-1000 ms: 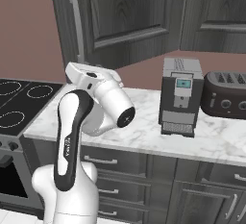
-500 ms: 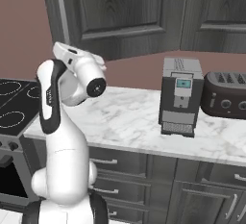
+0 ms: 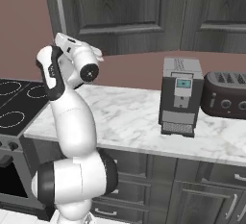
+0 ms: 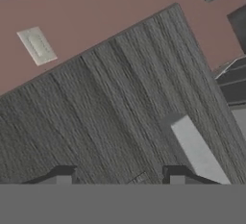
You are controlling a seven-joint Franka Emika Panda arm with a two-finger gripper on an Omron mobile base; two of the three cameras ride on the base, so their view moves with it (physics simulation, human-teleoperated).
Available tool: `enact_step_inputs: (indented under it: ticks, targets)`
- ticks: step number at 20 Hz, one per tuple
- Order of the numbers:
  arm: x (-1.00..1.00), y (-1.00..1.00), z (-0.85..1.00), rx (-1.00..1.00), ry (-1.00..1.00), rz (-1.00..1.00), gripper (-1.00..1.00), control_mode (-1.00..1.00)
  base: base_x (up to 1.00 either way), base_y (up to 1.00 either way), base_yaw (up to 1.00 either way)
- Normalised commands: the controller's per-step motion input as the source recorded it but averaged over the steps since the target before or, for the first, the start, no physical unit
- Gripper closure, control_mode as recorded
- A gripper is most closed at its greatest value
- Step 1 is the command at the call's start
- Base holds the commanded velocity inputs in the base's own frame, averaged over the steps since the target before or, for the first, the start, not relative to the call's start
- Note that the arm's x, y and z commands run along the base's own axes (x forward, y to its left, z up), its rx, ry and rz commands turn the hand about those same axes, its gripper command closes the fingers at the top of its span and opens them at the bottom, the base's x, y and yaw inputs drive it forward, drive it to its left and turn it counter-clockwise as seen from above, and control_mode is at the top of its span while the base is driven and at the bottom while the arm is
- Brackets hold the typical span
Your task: Pick the jar and candle from the dining table and place them in the open cabinet. Close the cabinet after placing the objects.
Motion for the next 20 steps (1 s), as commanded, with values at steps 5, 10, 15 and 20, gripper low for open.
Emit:
enact_step_inputs:
  ticks: [5, 10, 15, 20]
  targets:
    - [0.57, 0.36, 0.11, -0.05, 0.00, -0.22, -1.00, -1.00, 0.00, 0.00, 0.00]
    - [0.60, 0.36, 0.21, -0.10, 0.00, -0.24, -1.00, -1.00, 0.00, 0.00, 0.00]
    - [0.63, 0.33, 0.28, -0.14, 0.01, -0.22, -1.00, -1.00, 0.00, 0.00, 0.00]
    - [0.61, 0.49, 0.32, -0.16, 0.01, -0.24, -1.00, -1.00, 0.00, 0.00, 0.00]
